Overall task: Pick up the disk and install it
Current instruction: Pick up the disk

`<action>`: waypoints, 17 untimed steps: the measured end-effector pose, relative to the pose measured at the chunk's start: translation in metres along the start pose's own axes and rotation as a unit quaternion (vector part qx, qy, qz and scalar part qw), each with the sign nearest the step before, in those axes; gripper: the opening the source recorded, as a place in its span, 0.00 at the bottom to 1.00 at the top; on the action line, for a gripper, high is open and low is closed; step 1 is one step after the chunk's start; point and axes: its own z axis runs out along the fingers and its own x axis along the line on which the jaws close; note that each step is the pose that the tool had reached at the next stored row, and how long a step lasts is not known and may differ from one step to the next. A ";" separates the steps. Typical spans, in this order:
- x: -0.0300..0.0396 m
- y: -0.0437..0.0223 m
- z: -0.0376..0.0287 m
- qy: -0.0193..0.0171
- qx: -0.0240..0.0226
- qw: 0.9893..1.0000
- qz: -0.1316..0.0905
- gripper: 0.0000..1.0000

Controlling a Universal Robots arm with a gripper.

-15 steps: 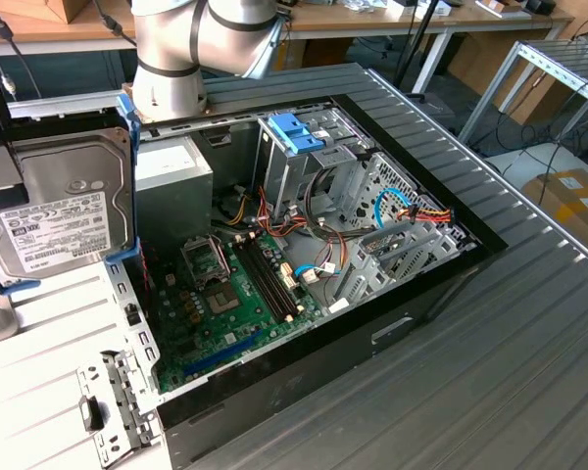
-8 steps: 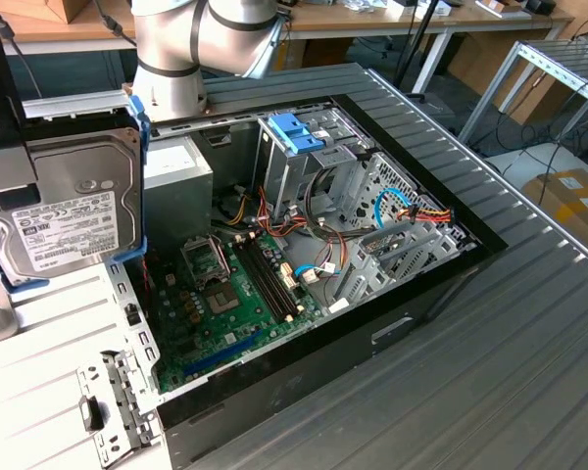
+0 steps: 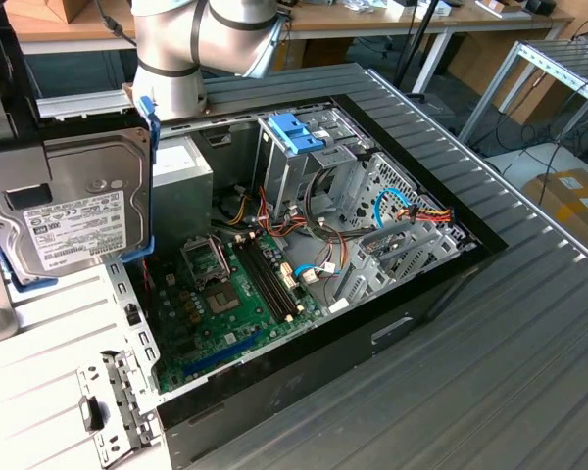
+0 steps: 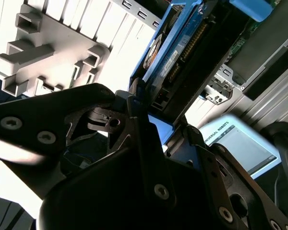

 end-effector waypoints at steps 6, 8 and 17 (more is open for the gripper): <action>0.0010 -0.0045 -0.0001 0.000 0.000 1.000 0.000 0.37; 0.0013 -0.0058 -0.0001 0.000 0.000 1.000 0.000 0.37; 0.0027 -0.0117 -0.0003 0.000 0.000 1.000 0.000 0.37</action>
